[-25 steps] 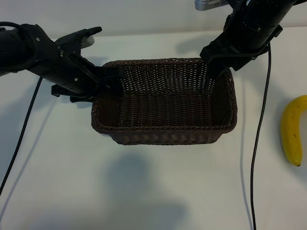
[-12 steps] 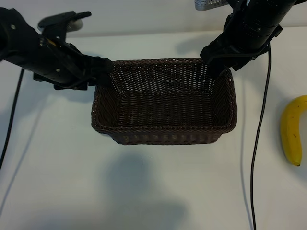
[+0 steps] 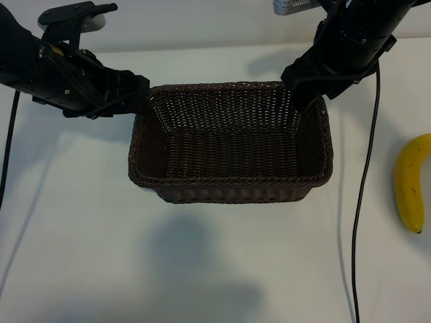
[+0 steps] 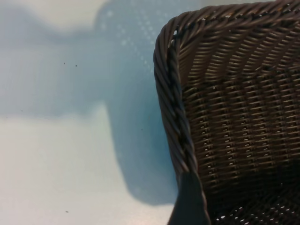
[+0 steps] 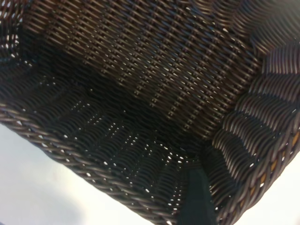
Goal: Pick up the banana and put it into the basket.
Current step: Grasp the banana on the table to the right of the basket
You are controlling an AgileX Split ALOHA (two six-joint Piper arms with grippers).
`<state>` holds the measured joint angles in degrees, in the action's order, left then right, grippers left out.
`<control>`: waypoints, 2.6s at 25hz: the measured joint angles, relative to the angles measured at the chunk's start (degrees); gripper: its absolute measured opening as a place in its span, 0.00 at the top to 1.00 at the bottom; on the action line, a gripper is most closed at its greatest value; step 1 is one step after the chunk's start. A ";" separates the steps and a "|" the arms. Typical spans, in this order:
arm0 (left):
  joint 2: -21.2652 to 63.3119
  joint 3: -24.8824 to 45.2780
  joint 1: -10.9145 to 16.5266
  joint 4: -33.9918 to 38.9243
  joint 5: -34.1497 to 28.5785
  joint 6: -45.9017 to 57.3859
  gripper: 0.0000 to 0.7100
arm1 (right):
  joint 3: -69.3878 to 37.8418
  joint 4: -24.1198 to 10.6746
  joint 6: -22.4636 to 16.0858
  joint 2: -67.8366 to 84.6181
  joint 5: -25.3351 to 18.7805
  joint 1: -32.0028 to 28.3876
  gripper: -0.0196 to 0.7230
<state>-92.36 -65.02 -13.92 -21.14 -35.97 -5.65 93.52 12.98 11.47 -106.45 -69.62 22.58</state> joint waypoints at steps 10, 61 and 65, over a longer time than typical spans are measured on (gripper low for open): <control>0.00 0.00 0.00 0.54 -0.62 -0.11 0.16 | 0.00 -18.23 -10.09 0.00 -0.05 -0.73 0.22; 0.00 0.00 0.00 2.97 0.19 -0.05 0.16 | -33.52 -11.79 -18.75 5.04 28.21 -20.68 0.22; 0.00 0.00 0.00 2.97 0.15 -0.05 0.16 | -33.52 -11.67 -16.84 5.04 28.26 -20.68 0.21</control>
<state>-92.36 -65.02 -13.92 -18.17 -35.83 -5.70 60.00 1.32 -5.37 -101.42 -41.37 1.91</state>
